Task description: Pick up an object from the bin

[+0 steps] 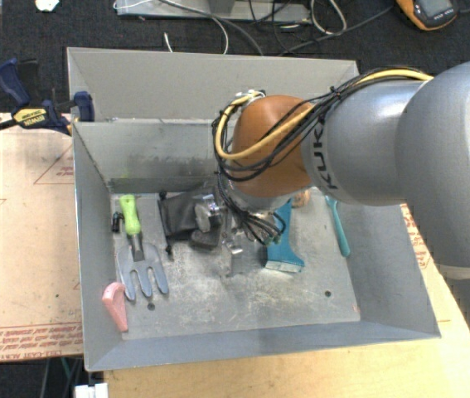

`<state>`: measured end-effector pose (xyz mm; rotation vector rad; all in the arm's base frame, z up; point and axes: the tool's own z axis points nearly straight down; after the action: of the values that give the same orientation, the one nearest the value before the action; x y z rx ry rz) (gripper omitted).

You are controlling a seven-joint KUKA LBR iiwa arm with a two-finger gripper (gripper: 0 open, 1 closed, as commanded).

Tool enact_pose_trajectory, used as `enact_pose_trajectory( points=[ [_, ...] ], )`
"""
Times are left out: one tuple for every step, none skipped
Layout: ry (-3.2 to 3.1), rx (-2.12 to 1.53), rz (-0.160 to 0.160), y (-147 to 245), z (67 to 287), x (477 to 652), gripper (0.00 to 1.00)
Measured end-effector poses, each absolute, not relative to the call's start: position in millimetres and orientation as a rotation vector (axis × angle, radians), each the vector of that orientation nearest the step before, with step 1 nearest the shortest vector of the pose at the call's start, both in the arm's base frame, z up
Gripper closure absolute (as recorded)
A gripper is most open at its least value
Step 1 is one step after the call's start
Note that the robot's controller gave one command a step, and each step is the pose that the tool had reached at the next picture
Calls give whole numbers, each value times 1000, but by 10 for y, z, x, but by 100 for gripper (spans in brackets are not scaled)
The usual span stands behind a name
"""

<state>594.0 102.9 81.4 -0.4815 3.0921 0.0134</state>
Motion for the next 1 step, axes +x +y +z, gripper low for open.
enact_pose_trajectory(
  points=[
    [3092,-480,14,1028,813,5940,0]
  ],
)
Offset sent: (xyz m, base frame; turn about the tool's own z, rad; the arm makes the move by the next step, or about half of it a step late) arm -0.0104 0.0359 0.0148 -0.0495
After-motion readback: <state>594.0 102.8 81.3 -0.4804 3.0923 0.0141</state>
